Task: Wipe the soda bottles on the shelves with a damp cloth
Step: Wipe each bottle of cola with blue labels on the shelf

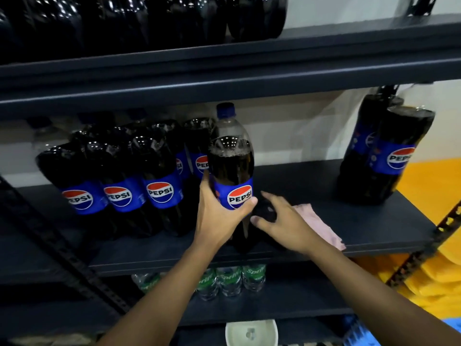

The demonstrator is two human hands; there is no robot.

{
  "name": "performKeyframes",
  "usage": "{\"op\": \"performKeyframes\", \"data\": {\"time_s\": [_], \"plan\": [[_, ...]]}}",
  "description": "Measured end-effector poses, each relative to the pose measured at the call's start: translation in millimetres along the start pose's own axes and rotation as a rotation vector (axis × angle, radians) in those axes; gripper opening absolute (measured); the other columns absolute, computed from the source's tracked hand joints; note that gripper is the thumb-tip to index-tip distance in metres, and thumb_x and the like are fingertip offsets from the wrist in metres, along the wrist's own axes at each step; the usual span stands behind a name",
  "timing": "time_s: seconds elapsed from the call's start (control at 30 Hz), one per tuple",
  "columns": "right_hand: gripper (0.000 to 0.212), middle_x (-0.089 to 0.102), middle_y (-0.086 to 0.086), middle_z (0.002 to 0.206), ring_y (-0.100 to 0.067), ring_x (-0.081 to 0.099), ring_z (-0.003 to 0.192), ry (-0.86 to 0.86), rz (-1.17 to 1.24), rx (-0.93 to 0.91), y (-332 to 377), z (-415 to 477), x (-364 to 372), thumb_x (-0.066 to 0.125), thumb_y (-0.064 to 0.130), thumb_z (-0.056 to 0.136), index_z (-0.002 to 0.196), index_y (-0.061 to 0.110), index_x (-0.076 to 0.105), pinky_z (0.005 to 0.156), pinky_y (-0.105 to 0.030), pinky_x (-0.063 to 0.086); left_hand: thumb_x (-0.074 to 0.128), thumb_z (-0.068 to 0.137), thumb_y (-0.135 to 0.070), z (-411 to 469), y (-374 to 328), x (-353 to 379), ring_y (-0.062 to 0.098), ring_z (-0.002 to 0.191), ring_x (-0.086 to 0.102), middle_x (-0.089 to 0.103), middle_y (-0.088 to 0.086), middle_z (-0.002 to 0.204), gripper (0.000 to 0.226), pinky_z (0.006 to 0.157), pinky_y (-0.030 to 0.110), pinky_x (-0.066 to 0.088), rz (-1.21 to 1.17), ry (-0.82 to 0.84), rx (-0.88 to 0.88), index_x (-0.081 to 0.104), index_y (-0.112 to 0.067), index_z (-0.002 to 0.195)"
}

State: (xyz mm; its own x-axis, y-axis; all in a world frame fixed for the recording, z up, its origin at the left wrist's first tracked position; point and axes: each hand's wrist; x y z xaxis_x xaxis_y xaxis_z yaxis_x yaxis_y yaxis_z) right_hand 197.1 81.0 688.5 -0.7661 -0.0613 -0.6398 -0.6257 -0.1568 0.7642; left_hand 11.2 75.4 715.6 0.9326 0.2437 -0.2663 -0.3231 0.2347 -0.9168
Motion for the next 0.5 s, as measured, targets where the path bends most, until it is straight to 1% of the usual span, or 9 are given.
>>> {"op": "performKeyframes", "data": {"time_s": [0.07, 0.1, 0.17, 0.23, 0.3, 0.37, 0.43, 0.5], "plan": [[0.084, 0.044, 0.004, 0.15, -0.013, 0.051, 0.135, 0.027, 0.033, -0.015, 5.0, 2.0, 8.2, 0.075, 0.046, 0.089, 0.158, 0.024, 0.034, 0.111, -0.027, 0.042, 0.095, 0.07, -0.045, -10.6, 20.1, -7.2, -0.007, 0.12, 0.06, 0.055, -0.011, 0.141, 0.105, 0.095, 0.013, 0.05, 0.037, 0.02, -0.036, 0.036, -0.024, 0.155], [0.084, 0.048, 0.004, 0.148, -0.013, 0.053, 0.132, 0.024, 0.041, -0.025, 4.9, 2.4, 12.9, 0.076, 0.049, 0.087, 0.157, 0.026, 0.036, 0.111, -0.031, 0.044, 0.092, 0.073, -0.049, -17.3, 31.5, -10.9, -0.004, 0.123, 0.058, 0.053, -0.01, 0.143, 0.098, 0.099, 0.018, 0.05, 0.066, 0.029, -0.07, 0.041, -0.023, 0.152], [0.084, 0.055, 0.007, 0.144, -0.01, 0.058, 0.125, -0.006, 0.059, -0.035, 2.8, 1.8, 22.9, 0.073, 0.06, 0.082, 0.154, 0.032, 0.04, 0.105, -0.037, 0.051, 0.087, 0.08, -0.052, -29.3, 51.5, -20.2, 0.003, 0.122, 0.058, 0.053, -0.009, 0.14, 0.076, 0.1, 0.026, 0.052, 0.135, 0.04, -0.141, 0.052, -0.024, 0.141], [0.08, 0.057, 0.01, 0.142, -0.007, 0.058, 0.121, -0.044, 0.091, -0.037, 3.1, 1.4, 31.8, 0.075, 0.058, 0.082, 0.151, 0.035, 0.042, 0.1, -0.037, 0.053, 0.081, 0.086, -0.054, -36.2, 63.6, -27.2, 0.004, 0.117, 0.061, 0.058, -0.009, 0.135, 0.057, 0.097, 0.03, 0.055, 0.162, 0.059, -0.185, 0.058, -0.026, 0.131], [0.076, 0.057, 0.011, 0.142, -0.005, 0.057, 0.12, -0.082, 0.11, -0.047, 5.1, 3.8, 41.5, 0.077, 0.051, 0.085, 0.15, 0.033, 0.044, 0.098, -0.034, 0.053, 0.077, 0.091, -0.051, -38.0, 67.6, -31.8, 0.001, 0.112, 0.063, 0.061, -0.01, 0.13, 0.041, 0.093, 0.029, 0.058, 0.157, 0.065, -0.19, 0.059, -0.031, 0.122], [0.075, 0.056, 0.009, 0.142, -0.007, 0.057, 0.119, -0.106, 0.12, -0.06, 9.1, 8.0, 50.1, 0.078, 0.049, 0.085, 0.15, 0.028, 0.045, 0.098, -0.031, 0.051, 0.076, 0.093, -0.048, -36.9, 68.4, -34.7, 0.0, 0.108, 0.065, 0.062, -0.011, 0.128, 0.034, 0.089, 0.026, 0.059, 0.157, 0.028, -0.184, 0.058, -0.034, 0.119], [0.073, 0.057, 0.007, 0.141, -0.008, 0.058, 0.117, -0.112, 0.126, -0.068, 14.4, 13.3, 57.9, 0.079, 0.047, 0.085, 0.148, 0.025, 0.047, 0.097, -0.029, 0.049, 0.075, 0.095, -0.045, -35.6, 69.7, -37.3, -0.001, 0.104, 0.066, 0.061, -0.012, 0.126, 0.033, 0.082, 0.019, 0.058, 0.163, -0.018, -0.177, 0.059, -0.032, 0.12], [0.071, 0.058, 0.006, 0.138, -0.008, 0.059, 0.117, -0.111, 0.135, -0.077, 20.1, 18.0, 64.5, 0.079, 0.045, 0.086, 0.146, 0.024, 0.049, 0.097, -0.027, 0.049, 0.074, 0.096, -0.043, -36.0, 70.6, -39.9, -0.001, 0.102, 0.066, 0.057, -0.015, 0.123, 0.04, 0.075, 0.013, 0.055, 0.177, -0.045, -0.181, 0.063, -0.025, 0.129]]}}
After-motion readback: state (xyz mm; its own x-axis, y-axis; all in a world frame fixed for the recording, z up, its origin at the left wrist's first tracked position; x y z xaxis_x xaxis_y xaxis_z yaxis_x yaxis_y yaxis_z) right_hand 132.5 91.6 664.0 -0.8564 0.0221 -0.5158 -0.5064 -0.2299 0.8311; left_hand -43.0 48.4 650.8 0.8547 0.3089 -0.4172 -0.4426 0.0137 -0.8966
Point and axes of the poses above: each hand's wrist, its own z-axis towards the middle knuckle, its own x-axis out of the palm, y = z × x
